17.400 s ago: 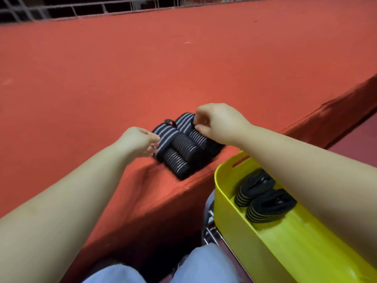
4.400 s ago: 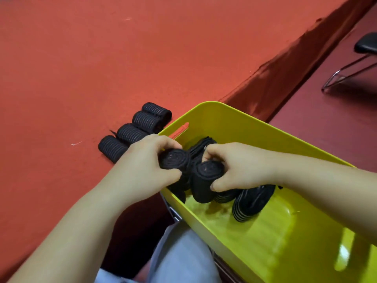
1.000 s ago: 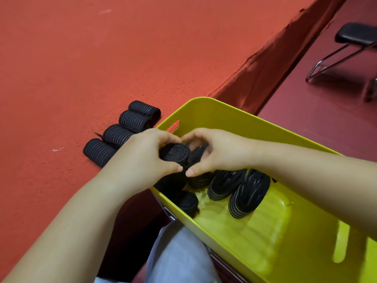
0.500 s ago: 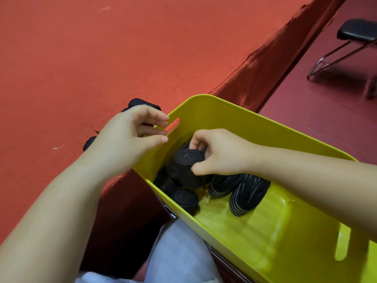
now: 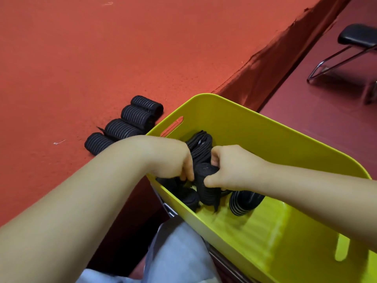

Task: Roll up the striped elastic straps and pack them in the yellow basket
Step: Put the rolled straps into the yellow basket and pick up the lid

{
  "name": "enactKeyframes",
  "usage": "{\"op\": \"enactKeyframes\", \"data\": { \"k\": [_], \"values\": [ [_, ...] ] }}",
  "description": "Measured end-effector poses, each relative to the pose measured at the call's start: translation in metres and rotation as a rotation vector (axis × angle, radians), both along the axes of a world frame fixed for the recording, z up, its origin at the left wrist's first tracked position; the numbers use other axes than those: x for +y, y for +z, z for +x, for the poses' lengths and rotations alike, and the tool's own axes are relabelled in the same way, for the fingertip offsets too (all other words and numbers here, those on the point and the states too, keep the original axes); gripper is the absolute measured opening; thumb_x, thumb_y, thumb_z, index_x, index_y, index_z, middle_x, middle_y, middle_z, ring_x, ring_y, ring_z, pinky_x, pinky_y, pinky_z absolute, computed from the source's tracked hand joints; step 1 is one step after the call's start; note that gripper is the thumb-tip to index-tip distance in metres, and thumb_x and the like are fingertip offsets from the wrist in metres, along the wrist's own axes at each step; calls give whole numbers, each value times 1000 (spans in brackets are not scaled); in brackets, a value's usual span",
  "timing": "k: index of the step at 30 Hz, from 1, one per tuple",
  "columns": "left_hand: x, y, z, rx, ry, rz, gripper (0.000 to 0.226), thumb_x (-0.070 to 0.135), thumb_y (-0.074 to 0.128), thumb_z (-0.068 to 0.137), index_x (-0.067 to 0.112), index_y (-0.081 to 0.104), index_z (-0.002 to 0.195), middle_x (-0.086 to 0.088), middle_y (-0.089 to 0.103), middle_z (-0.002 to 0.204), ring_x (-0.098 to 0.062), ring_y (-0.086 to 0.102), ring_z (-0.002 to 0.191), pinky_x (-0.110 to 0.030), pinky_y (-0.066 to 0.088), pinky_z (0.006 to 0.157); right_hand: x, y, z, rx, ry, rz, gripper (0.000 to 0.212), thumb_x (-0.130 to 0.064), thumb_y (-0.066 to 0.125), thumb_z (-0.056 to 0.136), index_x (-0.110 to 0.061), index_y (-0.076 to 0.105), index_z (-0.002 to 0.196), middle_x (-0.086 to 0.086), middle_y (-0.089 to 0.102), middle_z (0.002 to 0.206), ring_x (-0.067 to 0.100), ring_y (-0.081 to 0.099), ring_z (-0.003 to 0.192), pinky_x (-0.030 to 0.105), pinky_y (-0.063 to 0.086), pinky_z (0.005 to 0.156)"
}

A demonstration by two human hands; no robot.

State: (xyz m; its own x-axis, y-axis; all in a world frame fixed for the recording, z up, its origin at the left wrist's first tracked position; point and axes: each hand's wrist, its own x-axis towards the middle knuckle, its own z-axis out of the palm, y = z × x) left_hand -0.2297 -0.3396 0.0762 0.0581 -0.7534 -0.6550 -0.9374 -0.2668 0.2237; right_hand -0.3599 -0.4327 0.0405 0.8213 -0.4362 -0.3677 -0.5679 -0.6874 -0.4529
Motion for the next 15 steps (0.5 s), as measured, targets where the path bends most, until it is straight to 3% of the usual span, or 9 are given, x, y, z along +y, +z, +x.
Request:
{"op": "enactKeyframes", "data": {
  "k": [2, 4, 7, 12, 15],
  "values": [
    [-14, -12, -9, -97, -184, 242, 52, -7, 36, 91, 21, 55, 131, 3, 56, 132, -16, 51, 120, -22, 38, 95, 0, -2, -2, -7, -24, -5, 27, -30, 68, 70, -18, 45, 79, -1, 55, 79, 17, 52, 66, 29, 44, 59],
    [-23, -21, -17, -177, -283, 354, 48, -2, 36, 95, 18, 49, 136, -2, 48, 139, -23, 46, 124, -27, 36, 99, 1, -4, -5, -12, -29, 8, 26, -29, 68, 72, -18, 47, 83, -2, 54, 80, 16, 48, 65, 29, 42, 59],
    [-27, -24, -20, -227, -361, 408, 45, 4, 37, 97, 18, 46, 138, -5, 44, 143, -26, 44, 125, -32, 37, 103, 3, -8, -9, -28, -36, 36, 28, -27, 69, 74, -17, 49, 91, -4, 52, 79, 13, 48, 66, 28, 43, 59],
    [-20, -23, -17, -212, -311, 415, 58, -7, 32, 93, 25, 45, 139, 2, 39, 146, -21, 42, 125, -20, 36, 87, 7, -22, -6, -26, 32, 28, 30, -22, 69, 75, -19, 44, 91, -5, 49, 74, 13, 47, 62, 27, 38, 52],
    [-19, -22, -16, -219, -285, 406, 61, -9, 30, 92, 27, 42, 140, 2, 42, 143, -20, 44, 121, -22, 37, 82, 10, -31, 2, -16, 113, -11, 32, -21, 70, 79, -18, 44, 97, -6, 47, 78, 16, 48, 72, 27, 36, 55]
  ]
}}
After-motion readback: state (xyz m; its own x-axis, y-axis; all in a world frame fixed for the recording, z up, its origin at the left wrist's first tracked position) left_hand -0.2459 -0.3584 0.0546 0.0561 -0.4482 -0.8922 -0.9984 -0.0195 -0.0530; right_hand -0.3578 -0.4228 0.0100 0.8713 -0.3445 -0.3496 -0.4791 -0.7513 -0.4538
